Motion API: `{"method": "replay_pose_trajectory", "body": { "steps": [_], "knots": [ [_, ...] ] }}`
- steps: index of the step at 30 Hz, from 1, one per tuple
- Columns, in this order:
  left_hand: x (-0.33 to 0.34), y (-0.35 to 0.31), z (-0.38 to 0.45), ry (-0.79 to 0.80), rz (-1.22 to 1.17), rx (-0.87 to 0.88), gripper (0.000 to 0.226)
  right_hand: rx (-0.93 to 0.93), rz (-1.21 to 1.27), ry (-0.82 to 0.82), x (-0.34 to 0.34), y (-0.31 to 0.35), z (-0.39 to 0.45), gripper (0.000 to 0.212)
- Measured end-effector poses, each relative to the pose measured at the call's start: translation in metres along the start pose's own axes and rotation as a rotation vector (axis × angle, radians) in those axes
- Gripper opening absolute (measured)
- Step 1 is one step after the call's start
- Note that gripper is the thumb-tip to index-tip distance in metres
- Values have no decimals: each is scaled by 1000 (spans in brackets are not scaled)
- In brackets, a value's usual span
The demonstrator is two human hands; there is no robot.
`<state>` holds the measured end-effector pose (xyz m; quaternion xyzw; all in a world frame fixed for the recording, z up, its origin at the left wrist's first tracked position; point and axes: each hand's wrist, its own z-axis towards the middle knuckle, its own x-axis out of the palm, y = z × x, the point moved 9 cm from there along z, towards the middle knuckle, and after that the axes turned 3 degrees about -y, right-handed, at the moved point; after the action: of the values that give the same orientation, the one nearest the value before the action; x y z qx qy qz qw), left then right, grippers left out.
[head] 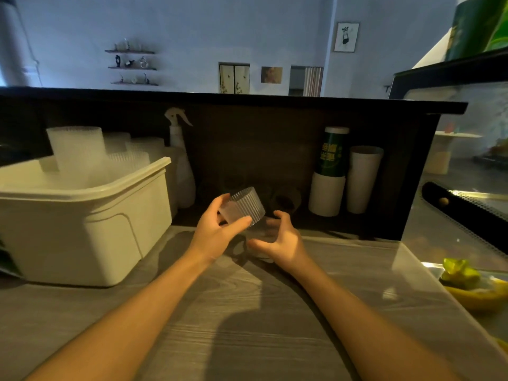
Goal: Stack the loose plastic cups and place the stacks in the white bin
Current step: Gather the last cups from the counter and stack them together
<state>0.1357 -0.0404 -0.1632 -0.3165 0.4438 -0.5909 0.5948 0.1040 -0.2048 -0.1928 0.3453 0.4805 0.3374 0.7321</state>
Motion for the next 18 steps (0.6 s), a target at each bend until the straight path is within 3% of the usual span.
{"method": "replay_pose_trajectory", "body": {
  "steps": [4, 8, 14, 18],
  "knots": [
    [11, -8, -2, 60, 117, 76, 82, -76, -63, -40, -1, 11, -1, 95],
    [16, -15, -8, 72, 277, 148, 79, -126, -90, -78, -2, 18, -4, 99],
    [22, -22, -14, 137, 288, 142, 79, -136, -60, -100, -4, 20, -9, 95],
    [35, -16, -19, 262, 471, 177, 79, -115, -61, -117, -10, 19, -9, 110]
  ]
}}
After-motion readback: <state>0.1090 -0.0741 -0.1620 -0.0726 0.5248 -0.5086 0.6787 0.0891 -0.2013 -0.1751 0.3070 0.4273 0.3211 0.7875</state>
